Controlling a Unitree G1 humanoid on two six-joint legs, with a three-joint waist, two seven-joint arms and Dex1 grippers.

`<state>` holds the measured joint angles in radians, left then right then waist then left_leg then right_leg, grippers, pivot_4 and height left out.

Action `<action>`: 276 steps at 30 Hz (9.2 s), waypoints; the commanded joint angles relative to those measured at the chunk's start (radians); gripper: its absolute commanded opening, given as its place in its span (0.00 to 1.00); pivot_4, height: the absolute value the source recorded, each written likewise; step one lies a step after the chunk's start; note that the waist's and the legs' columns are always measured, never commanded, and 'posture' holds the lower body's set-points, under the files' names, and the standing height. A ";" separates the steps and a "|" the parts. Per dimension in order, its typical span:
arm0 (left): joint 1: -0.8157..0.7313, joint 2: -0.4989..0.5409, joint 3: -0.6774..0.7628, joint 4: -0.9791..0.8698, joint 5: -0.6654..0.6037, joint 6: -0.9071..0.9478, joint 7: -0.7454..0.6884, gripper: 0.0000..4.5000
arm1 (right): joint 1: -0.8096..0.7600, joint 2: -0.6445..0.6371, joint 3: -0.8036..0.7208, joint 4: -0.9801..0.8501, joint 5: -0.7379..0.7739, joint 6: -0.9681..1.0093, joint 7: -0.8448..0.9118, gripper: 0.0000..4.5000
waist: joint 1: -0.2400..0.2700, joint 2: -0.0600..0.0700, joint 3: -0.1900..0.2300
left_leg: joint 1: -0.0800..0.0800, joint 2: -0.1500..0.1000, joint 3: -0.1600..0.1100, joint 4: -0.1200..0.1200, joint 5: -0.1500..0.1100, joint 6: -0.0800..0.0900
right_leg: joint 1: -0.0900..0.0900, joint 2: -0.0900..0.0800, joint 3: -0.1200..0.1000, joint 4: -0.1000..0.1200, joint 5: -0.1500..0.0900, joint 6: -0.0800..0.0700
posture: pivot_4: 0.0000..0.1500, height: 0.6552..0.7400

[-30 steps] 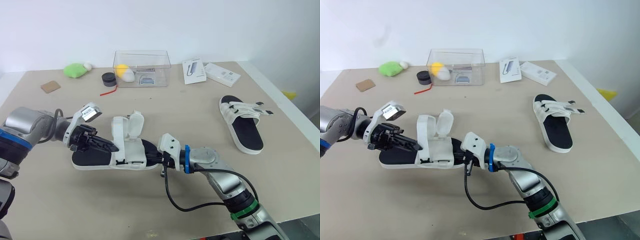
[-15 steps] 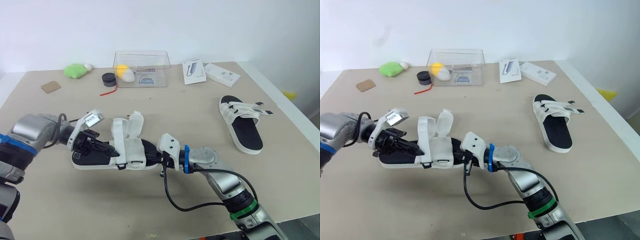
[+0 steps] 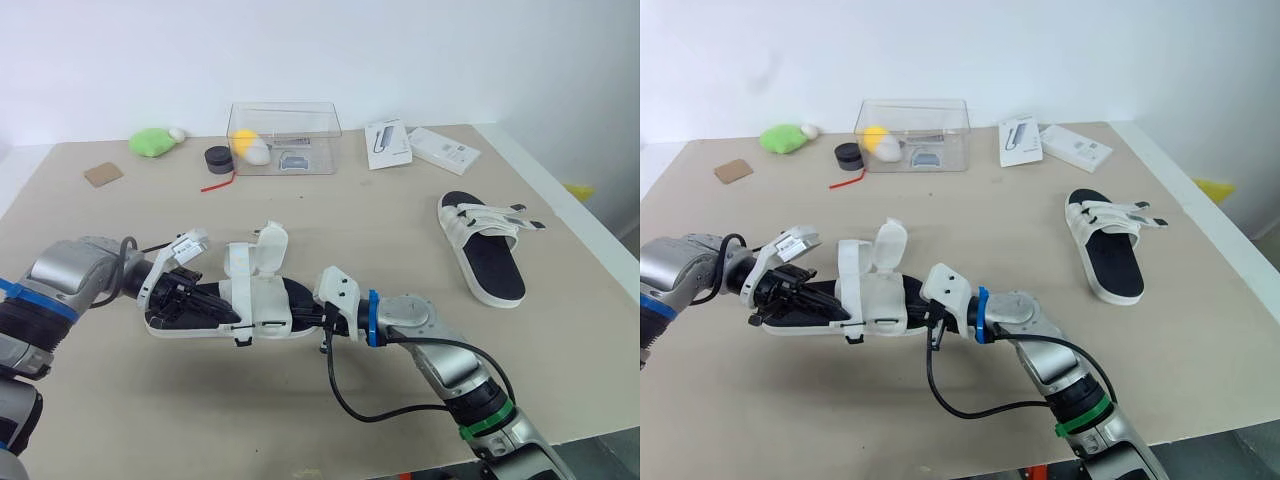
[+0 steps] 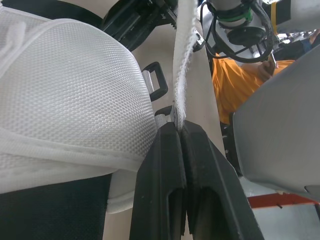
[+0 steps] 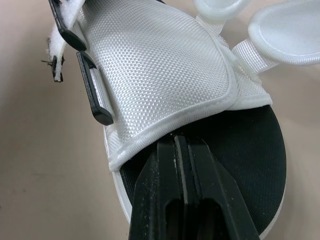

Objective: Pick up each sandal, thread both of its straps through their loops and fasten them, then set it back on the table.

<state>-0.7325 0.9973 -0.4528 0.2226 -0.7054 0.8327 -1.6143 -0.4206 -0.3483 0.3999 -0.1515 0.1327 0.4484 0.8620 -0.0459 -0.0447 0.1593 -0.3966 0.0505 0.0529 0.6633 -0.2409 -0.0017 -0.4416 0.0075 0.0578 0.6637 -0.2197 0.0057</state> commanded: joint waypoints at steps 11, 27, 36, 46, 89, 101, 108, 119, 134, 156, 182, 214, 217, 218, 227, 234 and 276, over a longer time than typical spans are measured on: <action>0.303 0.129 0.396 -0.332 -0.150 0.146 0.098 1.00 | 0.039 -0.017 0.029 -0.019 -0.001 0.030 0.014 0.00 | 0.000 0.000 0.000 | 0.001 0.002 -0.001 0.000 0.000 0.000 | 0.000 0.001 -0.001 0.001 -0.002 -0.002 | 1.00 1.00; 0.727 -0.025 0.680 -0.686 -0.226 0.116 0.453 1.00 | 0.030 -0.024 0.039 -0.024 0.007 0.042 0.031 0.00 | 0.001 0.000 0.000 | 0.006 0.004 -0.001 -0.003 0.000 -0.001 | 0.002 0.001 -0.001 0.002 -0.005 -0.008 | 1.00 1.00; 0.762 -0.057 0.667 -0.684 -0.182 0.057 0.502 1.00 | 0.039 -0.030 0.032 -0.034 0.012 0.048 0.024 0.00 | 0.000 0.000 0.000 | 0.007 0.004 0.000 -0.007 -0.001 -0.002 | 0.001 0.001 -0.001 0.002 -0.005 -0.007 | 1.00 1.00; 0.783 -0.082 0.651 -0.702 -0.185 0.061 0.538 1.00 | 0.030 -0.030 0.030 -0.029 0.014 0.048 0.027 0.00 | 0.000 0.000 0.000 | 0.007 0.004 0.000 -0.007 -0.001 -0.002 | 0.001 0.001 0.000 0.002 -0.006 -0.007 | 1.00 1.00; 0.788 -0.218 0.591 -0.717 -0.263 0.105 0.719 0.32 | 0.013 -0.031 0.032 -0.004 0.012 0.027 0.047 0.00 | 0.000 0.000 0.000 | 0.007 0.006 0.000 -0.008 -0.001 -0.002 | 0.001 0.003 -0.001 0.002 -0.005 -0.007 | 1.00 1.00; 0.940 -0.151 0.595 -0.827 -0.276 0.108 0.671 0.01 | 0.014 -0.028 0.031 -0.003 0.013 0.027 0.047 0.00 | -0.001 0.000 0.000 | 0.007 0.006 -0.001 -0.008 -0.001 -0.002 | 0.001 0.003 0.000 0.002 -0.007 -0.010 | 1.00 1.00; 1.040 -0.121 0.585 -0.885 -0.253 0.081 0.673 0.01 | 0.016 -0.031 0.031 -0.005 0.011 0.024 0.052 0.00 | -0.001 0.001 0.000 | 0.008 0.007 -0.001 -0.008 -0.002 -0.004 | 0.001 0.003 0.000 0.001 -0.008 -0.012 | 1.00 1.00; 1.205 -0.120 0.757 -0.947 -0.113 -0.104 0.680 0.45 | 0.017 -0.033 0.032 0.004 0.016 0.019 0.061 0.00 | -0.003 0.000 0.000 | 0.008 0.008 0.000 -0.009 -0.003 -0.005 | 0.000 0.004 0.001 0.001 -0.009 -0.013 | 1.00 1.00; 1.299 -0.209 0.801 -0.744 0.414 -0.870 0.576 0.52 | 0.003 -0.032 0.049 0.029 0.019 -0.001 0.097 0.00 | -0.001 0.001 0.000 | 0.010 0.009 0.001 -0.010 -0.006 -0.010 | 0.000 0.004 0.001 0.001 -0.012 -0.015 | 1.00 1.00; 1.072 -0.287 0.689 -0.322 0.964 -2.069 0.869 0.52 | -0.012 -0.020 0.053 0.053 0.011 -0.020 0.094 0.00 | -0.001 -0.001 -0.001 | 0.013 0.015 0.014 -0.010 -0.007 -0.012 | 0.001 0.004 0.003 0.001 -0.009 -0.010 | 1.00 1.00; 0.970 -0.172 0.378 -0.446 0.925 -1.848 0.979 0.02 | -0.019 -0.019 0.046 0.063 0.002 -0.030 0.092 0.00 | -0.002 0.004 -0.007 | 0.022 0.015 0.028 -0.013 -0.008 -0.013 | 0.003 0.003 0.014 0.001 -0.007 -0.005 | 1.00 1.00; 0.565 -0.149 0.699 -0.374 -0.923 -0.073 1.202 0.02 | -0.026 -0.032 0.078 0.080 -0.037 -0.025 0.084 0.00 | -0.003 -0.001 -0.006 | 0.023 0.014 0.023 -0.013 -0.008 -0.015 | 0.003 0.010 0.015 0.002 -0.010 -0.011 | 1.00 1.00; 0.519 -0.181 0.696 -0.314 -0.912 -0.021 1.223 0.02 | -0.023 -0.032 0.077 0.075 -0.036 -0.022 0.078 0.00 | -0.003 -0.001 -0.006 | 0.023 0.014 0.023 -0.013 -0.008 -0.015 | 0.003 0.010 0.015 0.002 -0.010 -0.011 | 1.00 1.00; 0.509 -0.190 0.698 -0.301 -0.905 -0.008 1.229 0.02 | -0.022 -0.032 0.077 0.074 -0.036 -0.021 0.077 0.00 | -0.003 -0.001 -0.006 | 0.023 0.014 0.023 -0.013 -0.008 -0.015 | 0.003 0.010 0.015 0.002 -0.010 -0.011 | 1.00 1.00; 0.460 -0.267 0.691 -0.226 -0.745 0.060 1.218 0.02 | -0.014 -0.032 0.076 0.059 -0.033 -0.015 0.065 0.00 | -0.003 -0.002 -0.006 | 0.023 0.014 0.023 -0.013 -0.008 -0.015 | 0.003 0.010 0.016 0.002 -0.009 -0.010 | 1.00 1.00; 0.471 -0.298 0.708 -0.210 -0.653 0.095 1.190 0.02 | -0.010 -0.034 0.074 0.053 -0.031 -0.015 0.062 0.00 | -0.003 -0.003 -0.006 | 0.023 0.014 0.023 -0.013 -0.008 -0.015 | 0.003 0.010 0.016 0.002 -0.008 -0.008 | 1.00 1.00; 0.231 -0.356 0.815 -0.062 -0.382 0.225 1.158 0.98 | -0.019 -0.018 0.073 0.070 -0.024 -0.021 0.064 0.00 | -0.004 -0.008 -0.007 | 0.022 0.012 0.015 -0.013 -0.008 -0.015 | 0.003 0.010 0.015 0.001 -0.007 -0.007 | 1.00 1.00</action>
<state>-0.4690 0.6673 0.3293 0.1490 -1.0550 1.0129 -0.5104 -0.4503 -0.3635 0.4496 -0.1150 0.1333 0.4033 0.9336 -0.0504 -0.0530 0.1526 -0.3750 0.0625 0.0675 0.6502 -0.2493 -0.0171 -0.4385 0.0177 0.0729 0.6652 -0.2268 -0.0011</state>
